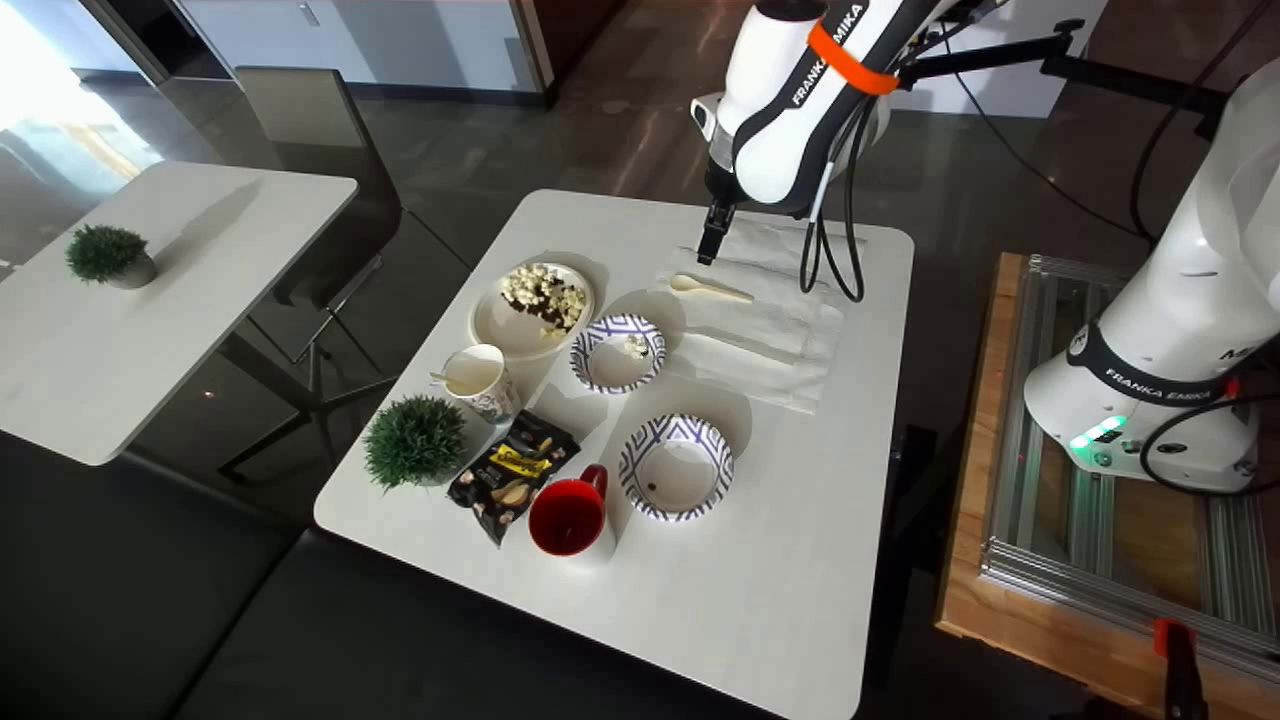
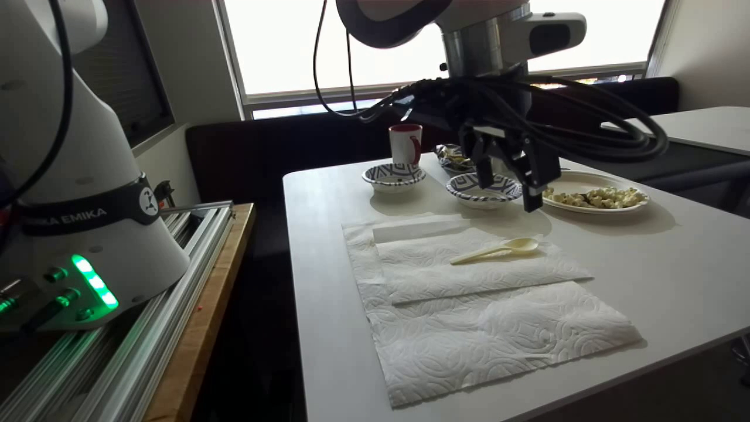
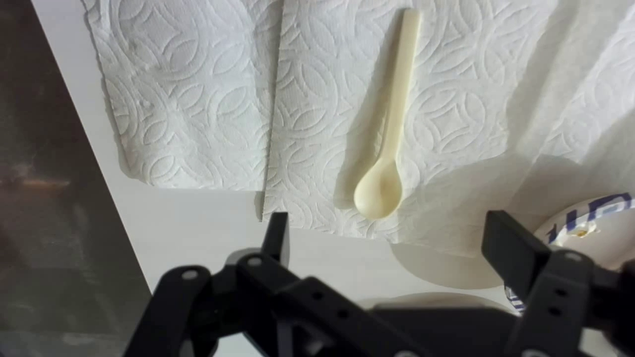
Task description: Transfer a spoonful of contents from the white plate to the right bowl
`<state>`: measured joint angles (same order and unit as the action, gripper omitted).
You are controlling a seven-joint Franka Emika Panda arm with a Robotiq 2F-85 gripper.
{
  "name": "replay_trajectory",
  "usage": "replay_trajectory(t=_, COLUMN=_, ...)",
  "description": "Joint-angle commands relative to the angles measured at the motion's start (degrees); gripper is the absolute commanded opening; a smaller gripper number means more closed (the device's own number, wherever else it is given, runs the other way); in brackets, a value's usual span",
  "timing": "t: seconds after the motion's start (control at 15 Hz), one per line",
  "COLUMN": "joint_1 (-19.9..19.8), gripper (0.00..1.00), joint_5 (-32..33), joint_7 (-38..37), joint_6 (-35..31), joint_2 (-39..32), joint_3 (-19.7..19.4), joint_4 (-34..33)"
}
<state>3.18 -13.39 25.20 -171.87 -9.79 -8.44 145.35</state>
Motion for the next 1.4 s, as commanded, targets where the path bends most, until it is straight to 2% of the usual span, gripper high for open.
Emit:
replay_trajectory(t=0.0, joint_1=0.0, gripper=1.00, joint_5=0.0, joint_7=0.0, joint_6=0.0, joint_2=0.0, joint_3=0.0, joint_4=-0.2)
replay_trajectory(t=0.4, joint_1=-0.6, gripper=1.00, joint_5=-1.6, joint_7=1.4, joint_6=-5.0, joint_2=-2.8, joint_3=2.2, joint_4=-0.4)
replay_trajectory(t=0.53, joint_1=-2.5, gripper=1.00, joint_5=-4.3, joint_7=2.5, joint_6=-7.8, joint_2=-4.1, joint_3=5.3, joint_4=-0.7)
replay_trajectory(t=0.87, joint_1=-10.4, gripper=1.00, joint_5=-6.7, joint_7=3.3, joint_6=-12.2, joint_2=-8.9, joint_3=15.1, joint_4=-1.9)
replay_trajectory(t=1.13, joint_1=-19.2, gripper=1.00, joint_5=-5.8, joint_7=2.3, joint_6=-13.1, joint_2=-12.0, joint_3=22.3, joint_4=-2.8)
replay_trajectory(t=1.33, joint_1=-23.1, gripper=1.00, joint_5=-4.7, joint_7=2.4, joint_6=-13.4, joint_2=-14.2, joint_3=24.5, joint_4=-3.5)
